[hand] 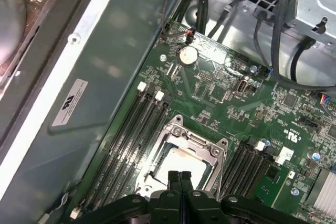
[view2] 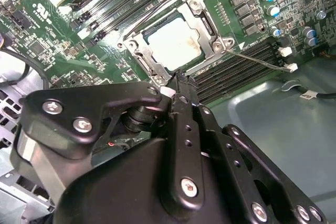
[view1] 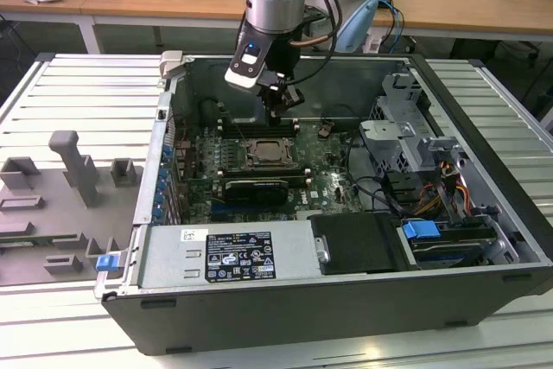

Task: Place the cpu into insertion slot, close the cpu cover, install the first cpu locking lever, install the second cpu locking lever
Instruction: 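Install the first cpu locking lever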

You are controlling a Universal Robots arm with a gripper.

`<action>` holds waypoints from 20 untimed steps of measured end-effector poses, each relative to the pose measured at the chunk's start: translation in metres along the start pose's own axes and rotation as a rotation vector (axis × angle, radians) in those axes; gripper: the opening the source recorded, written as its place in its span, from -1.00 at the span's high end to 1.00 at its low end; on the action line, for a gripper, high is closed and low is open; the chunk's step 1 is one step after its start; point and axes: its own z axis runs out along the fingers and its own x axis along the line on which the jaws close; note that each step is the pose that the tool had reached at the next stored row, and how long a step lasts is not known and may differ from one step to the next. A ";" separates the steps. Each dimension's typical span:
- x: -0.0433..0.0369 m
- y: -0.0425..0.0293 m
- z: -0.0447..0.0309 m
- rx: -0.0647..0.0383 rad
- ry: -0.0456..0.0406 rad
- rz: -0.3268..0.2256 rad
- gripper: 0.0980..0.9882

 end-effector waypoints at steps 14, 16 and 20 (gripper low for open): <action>0.0000 0.0000 0.0000 0.001 0.0056 -0.089 0.98; 0.0000 0.0000 0.0000 0.001 0.0066 -0.103 0.98; 0.0000 0.0000 0.0000 0.001 0.0079 -0.124 0.98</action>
